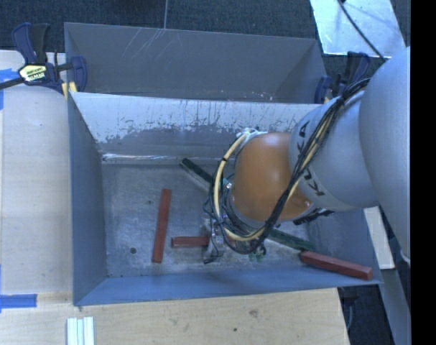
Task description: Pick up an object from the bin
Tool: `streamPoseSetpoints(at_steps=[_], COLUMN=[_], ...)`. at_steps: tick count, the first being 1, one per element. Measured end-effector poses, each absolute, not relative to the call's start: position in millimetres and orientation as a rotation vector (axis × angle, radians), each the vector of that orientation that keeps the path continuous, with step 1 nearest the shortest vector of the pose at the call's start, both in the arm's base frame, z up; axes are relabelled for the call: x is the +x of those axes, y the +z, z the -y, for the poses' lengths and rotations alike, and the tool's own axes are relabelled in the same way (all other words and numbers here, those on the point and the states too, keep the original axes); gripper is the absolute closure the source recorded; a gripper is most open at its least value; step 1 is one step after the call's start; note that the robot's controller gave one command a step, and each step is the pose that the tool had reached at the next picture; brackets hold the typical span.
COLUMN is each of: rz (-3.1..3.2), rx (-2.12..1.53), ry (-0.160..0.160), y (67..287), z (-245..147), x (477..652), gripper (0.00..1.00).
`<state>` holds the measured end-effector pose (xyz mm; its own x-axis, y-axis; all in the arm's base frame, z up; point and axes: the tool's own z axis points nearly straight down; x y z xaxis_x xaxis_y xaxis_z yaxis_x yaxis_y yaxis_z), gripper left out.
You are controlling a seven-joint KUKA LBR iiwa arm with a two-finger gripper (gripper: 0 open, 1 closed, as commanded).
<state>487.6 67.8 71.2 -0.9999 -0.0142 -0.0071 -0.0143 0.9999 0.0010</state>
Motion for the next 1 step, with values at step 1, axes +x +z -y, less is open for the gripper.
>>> streamPoseSetpoints(at_steps=[1], rz=[-3.130], rx=[0.031], ry=[0.004], y=[228.1], z=[-88.3], x=[503.9], gripper=[1.00])
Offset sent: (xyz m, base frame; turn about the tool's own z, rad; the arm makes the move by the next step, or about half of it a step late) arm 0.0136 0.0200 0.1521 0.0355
